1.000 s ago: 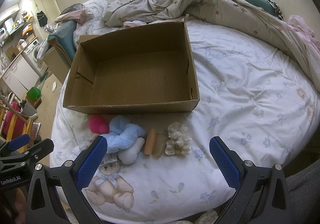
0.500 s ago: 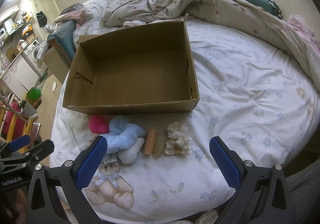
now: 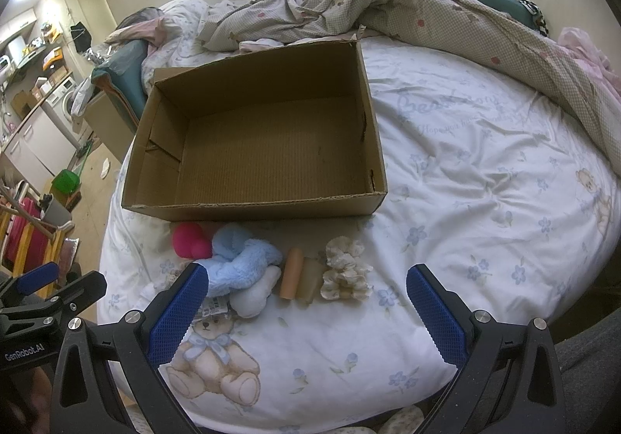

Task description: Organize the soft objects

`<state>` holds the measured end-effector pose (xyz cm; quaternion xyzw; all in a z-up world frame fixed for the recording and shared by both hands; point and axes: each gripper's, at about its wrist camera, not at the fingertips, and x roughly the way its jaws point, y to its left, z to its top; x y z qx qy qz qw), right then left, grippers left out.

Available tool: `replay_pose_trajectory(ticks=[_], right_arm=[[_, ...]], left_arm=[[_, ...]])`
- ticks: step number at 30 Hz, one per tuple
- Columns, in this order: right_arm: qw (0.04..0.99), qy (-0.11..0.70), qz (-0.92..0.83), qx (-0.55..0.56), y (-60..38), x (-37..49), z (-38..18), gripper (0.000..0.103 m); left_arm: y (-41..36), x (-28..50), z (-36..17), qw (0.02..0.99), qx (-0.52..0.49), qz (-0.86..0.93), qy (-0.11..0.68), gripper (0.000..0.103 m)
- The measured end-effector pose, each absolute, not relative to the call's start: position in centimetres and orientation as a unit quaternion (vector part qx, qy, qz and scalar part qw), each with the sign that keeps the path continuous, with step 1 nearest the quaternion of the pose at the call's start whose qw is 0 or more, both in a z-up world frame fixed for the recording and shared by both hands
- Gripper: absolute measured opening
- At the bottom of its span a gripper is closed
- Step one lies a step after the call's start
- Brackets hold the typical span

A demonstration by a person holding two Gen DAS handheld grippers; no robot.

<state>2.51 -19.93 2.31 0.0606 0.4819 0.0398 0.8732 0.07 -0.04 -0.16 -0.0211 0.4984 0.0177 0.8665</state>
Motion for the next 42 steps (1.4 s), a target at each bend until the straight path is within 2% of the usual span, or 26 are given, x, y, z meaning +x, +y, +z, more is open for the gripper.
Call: replay_pose_trajectory(ticks=[30,42], right_arm=[[0.871,0.486,0.043,0.066,-19.9,2.6,2.3,0.103],[0.842,0.525,0.097,0.081,-21.5,7.0,5.2,0.103]], left_arm=[[-0.1,0.0,-0.5,0.862,-0.019,0.013,0.506,0.103],[2.7,3.1,0.1,0.832,-0.045,0.044,0.552,0.103]])
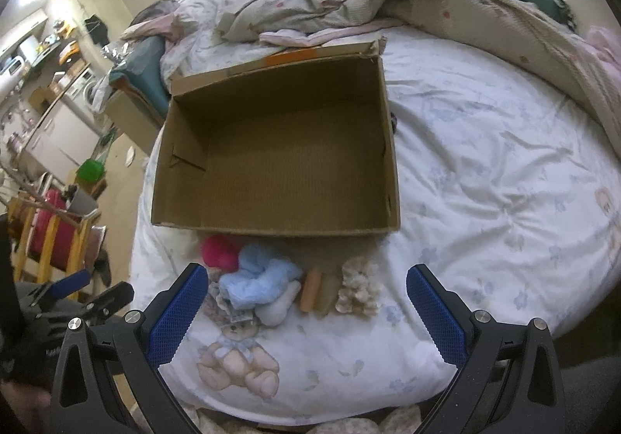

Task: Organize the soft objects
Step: 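Grasp the white sock with the left tool while the right tool grasps the white scrunchie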

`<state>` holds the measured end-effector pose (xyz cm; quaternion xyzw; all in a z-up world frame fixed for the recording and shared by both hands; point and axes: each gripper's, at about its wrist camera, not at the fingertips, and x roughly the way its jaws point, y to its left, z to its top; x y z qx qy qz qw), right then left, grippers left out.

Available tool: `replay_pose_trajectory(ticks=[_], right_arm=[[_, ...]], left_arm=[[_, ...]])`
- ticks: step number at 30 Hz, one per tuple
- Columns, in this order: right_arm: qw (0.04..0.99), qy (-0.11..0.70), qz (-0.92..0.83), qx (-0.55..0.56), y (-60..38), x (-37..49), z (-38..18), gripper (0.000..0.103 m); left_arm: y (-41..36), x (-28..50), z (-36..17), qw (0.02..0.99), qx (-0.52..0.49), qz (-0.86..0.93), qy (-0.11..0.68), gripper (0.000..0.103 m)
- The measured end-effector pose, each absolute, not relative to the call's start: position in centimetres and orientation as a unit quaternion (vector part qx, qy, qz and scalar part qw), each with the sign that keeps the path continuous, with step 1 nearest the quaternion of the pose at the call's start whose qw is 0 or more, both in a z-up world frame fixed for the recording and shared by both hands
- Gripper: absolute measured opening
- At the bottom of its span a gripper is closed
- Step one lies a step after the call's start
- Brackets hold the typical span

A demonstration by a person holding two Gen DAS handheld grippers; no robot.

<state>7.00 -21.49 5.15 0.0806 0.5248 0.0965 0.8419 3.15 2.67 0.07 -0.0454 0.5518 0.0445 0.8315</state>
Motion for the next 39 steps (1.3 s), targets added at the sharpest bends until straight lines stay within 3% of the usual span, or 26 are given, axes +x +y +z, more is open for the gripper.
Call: replay_pose_trajectory(ticks=[3,5,7,8,11,15,18,22,23,30,39], right_arm=[[0.832,0.54,0.092,0.09,-22.4,8.2,4.0,0.103],[0.826,0.547,0.086,0.101,-23.1,8.5,2.8,0.103],[0.819,0.558,0.075,0.111,-23.8,8.5,1.3,0.103],[0.813,0.566,0.069,0.115,-24.0,8.4,0.5,0.103],[0.803,0.58,0.062,0.122,-24.4,8.6,-0.4,0.103],[0.806,0.577,0.067,0.112,-24.4,8.6,-0.2,0.103],[0.8,0.584,0.072,0.117,-24.3,8.9,-0.7,0.103],[0.801,0.584,0.08,0.107,-23.7,9.2,-0.7,0.103],[0.802,0.583,0.081,0.104,-23.5,9.2,-0.7,0.103],[0.8,0.585,0.074,0.107,-24.1,9.1,-0.9,0.103],[0.787,0.596,0.056,0.15,-26.5,9.2,-1.7,0.103]], left_arm=[[3.7,4.5,-1.0,0.813,-0.073,0.044,0.576,0.102],[4.0,5.4,-2.1,0.797,-0.085,0.042,0.596,0.095],[4.0,6.1,-3.5,0.781,-0.095,0.036,0.616,0.076],[3.8,6.3,-4.3,0.772,-0.092,0.033,0.628,0.073],[3.4,6.5,-6.7,0.751,-0.077,0.028,0.655,0.071],[3.3,6.6,-9.9,0.725,-0.071,0.028,0.685,0.06],[3.2,6.8,-11.2,0.712,-0.075,0.025,0.698,0.059],[3.4,7.2,-12.0,0.711,-0.1,0.014,0.696,0.028],[3.1,7.2,-12.0,0.711,-0.1,0.005,0.696,0.024],[3.3,6.6,-9.4,0.73,-0.075,0.031,0.679,0.013],[4.4,4.7,-4.1,0.778,-0.121,0.023,0.616,0.013]])
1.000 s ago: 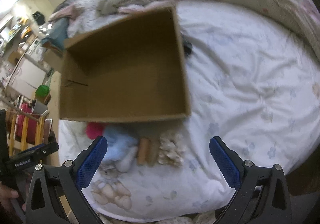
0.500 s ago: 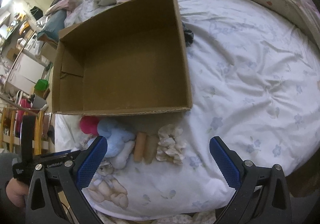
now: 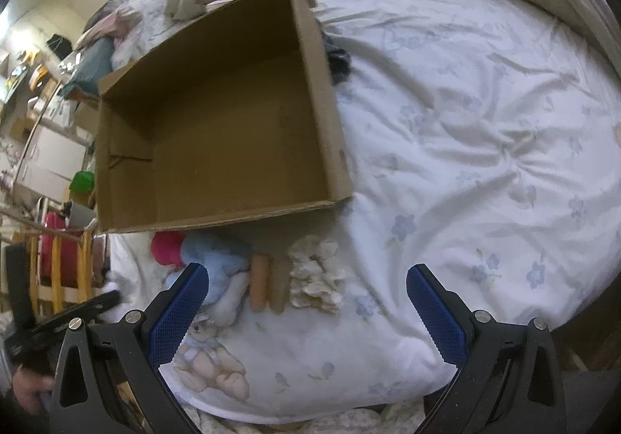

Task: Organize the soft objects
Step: 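Grasp the white sock with the left tool while the right tool grasps the white scrunchie, then carry the white sock and white scrunchie over the box with both tools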

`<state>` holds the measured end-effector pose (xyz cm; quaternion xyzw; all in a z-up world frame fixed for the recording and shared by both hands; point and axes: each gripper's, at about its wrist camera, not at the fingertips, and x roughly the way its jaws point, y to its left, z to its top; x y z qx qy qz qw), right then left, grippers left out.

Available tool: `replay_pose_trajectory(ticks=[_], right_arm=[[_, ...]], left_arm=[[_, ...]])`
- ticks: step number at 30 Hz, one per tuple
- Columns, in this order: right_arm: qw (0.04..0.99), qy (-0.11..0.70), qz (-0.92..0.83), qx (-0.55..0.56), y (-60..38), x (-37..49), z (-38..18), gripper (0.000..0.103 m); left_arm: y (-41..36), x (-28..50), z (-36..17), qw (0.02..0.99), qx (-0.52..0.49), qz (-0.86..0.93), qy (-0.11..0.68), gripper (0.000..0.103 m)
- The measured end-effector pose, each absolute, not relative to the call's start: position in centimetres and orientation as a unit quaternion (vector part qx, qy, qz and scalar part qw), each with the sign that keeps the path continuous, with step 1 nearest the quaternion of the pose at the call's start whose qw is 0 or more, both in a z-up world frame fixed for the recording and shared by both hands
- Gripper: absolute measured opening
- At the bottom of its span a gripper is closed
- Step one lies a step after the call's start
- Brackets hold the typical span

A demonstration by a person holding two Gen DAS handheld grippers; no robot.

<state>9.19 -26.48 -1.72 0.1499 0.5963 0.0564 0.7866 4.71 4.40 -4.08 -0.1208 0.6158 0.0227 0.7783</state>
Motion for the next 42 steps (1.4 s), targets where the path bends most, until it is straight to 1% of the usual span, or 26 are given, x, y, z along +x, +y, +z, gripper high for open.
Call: replay_pose_trajectory(ticks=[1,2,4,5,9,10,12,13,14,15,16,17,18,19,20,42], right_arm=[[0.782,0.601,0.057,0.154,-26.6,9.2,-2.0,0.1],[0.776,0.608,0.058,0.16,-26.7,9.3,-2.5,0.09],[0.76,0.626,0.059,0.164,-26.7,9.5,-3.6,0.078],[0.753,0.635,0.057,0.164,-26.6,9.5,-4.3,0.076],[0.736,0.657,0.052,0.153,-25.9,9.9,-6.2,0.076],[0.734,0.662,0.049,0.146,-25.6,10.0,-6.7,0.073],[0.726,0.672,0.047,0.137,-25.0,10.4,-7.6,0.063],[0.721,0.677,0.048,0.139,-24.9,10.5,-8.1,0.053],[0.717,0.681,0.049,0.139,-24.7,10.7,-8.4,0.049],[0.714,0.684,0.048,0.138,-24.6,10.7,-8.8,0.047],[0.713,0.686,0.047,0.135,-24.5,10.7,-9.0,0.043],[0.713,0.687,0.049,0.132,-24.3,10.7,-9.2,0.033],[0.714,0.687,0.05,0.127,-24.1,10.8,-9.3,0.031],[0.717,0.685,0.052,0.122,-23.9,10.8,-9.2,0.023],[0.721,0.681,0.055,0.116,-23.7,10.7,-9.0,0.012],[0.775,0.613,0.101,0.111,-23.6,7.1,-2.4,0.012]], left_arm=[[4.2,4.5,-3.6,0.782,-0.123,0.021,0.61,0.013],[4.5,4.2,-3.0,0.787,-0.124,0.018,0.604,0.013],[4.4,4.4,-2.6,0.794,-0.127,0.014,0.595,0.013],[4.3,4.5,-2.3,0.796,-0.125,0.013,0.591,0.013],[3.9,4.5,-2.3,0.8,-0.122,0.01,0.587,0.013],[4.0,4.5,-2.4,0.799,-0.122,0.007,0.589,0.013],[3.8,4.7,-2.8,0.798,-0.118,0.004,0.591,0.013],[3.7,4.8,-2.8,0.799,-0.114,0.003,0.59,0.013],[3.7,4.9,-2.9,0.8,-0.114,0.002,0.59,0.013],[3.7,5.1,-2.9,0.8,-0.114,0.002,0.589,0.013],[3.7,5.1,-3.0,0.8,-0.113,0.001,0.589,0.013],[3.7,5.2,-3.0,0.8,-0.114,-0.001,0.588,0.013],[3.7,5.3,-3.0,0.801,-0.114,-0.001,0.588,0.013],[3.7,5.3,-3.0,0.801,-0.113,-0.001,0.588,0.013],[3.7,5.4,-3.1,0.801,-0.113,0.0,0.589,0.013],[4.5,4.3,-3.0,0.808,-0.095,0.041,0.581,0.013]])
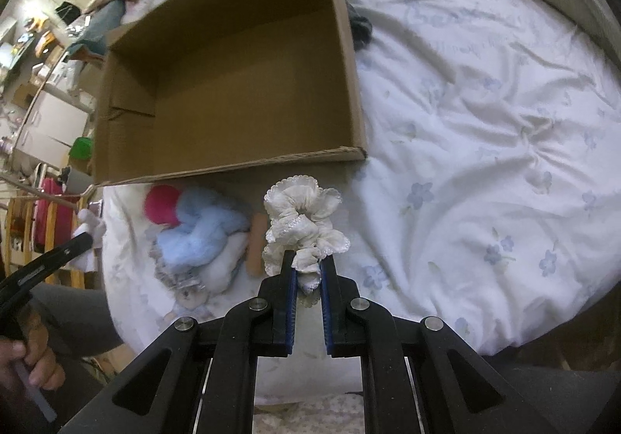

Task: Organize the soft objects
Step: 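Carry the white sock and white scrunchie over the box with both tools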

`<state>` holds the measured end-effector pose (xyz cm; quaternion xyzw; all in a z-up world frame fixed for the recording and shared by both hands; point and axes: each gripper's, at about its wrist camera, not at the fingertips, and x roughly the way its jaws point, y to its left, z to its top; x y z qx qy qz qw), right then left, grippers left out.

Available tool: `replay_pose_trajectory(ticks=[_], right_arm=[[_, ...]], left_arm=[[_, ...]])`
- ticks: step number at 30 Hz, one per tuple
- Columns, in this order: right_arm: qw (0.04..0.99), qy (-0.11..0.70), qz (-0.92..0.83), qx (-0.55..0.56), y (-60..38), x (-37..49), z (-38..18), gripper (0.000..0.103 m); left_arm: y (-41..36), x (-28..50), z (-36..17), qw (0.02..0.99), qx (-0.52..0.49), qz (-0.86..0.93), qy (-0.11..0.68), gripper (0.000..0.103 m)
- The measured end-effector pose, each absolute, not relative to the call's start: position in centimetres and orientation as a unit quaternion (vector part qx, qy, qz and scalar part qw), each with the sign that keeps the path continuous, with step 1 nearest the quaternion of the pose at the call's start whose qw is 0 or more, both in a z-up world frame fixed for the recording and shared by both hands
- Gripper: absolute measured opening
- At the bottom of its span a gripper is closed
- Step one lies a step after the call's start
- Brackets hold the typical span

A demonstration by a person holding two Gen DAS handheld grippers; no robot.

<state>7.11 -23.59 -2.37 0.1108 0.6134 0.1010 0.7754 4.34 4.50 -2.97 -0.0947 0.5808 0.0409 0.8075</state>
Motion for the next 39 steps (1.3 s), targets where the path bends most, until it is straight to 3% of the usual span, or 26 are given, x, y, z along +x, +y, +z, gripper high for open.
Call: replay_pose_trajectory(ticks=[12,23,31,39], right_arm=[[0.821,0.536,0.167,0.102,-21.9,4.7,4.4,0.012],[0.837,0.496,0.201,0.113,-20.4,9.9,8.2,0.012],[0.838,0.5,0.187,0.117,-20.1,14.9,5.8,0.013],[0.816,0.538,0.164,0.135,-20.5,16.4,1.3,0.013]], left_arm=[[3.7,4.2,2.1,0.845,-0.089,0.035,0.526,0.013],[1.7,9.1,6.0,0.866,-0.061,0.008,0.496,0.013],[-0.7,13.5,5.5,0.87,-0.028,-0.011,0.491,0.013],[-1.7,15.8,1.1,0.86,-0.026,-0.02,0.51,0.013]])
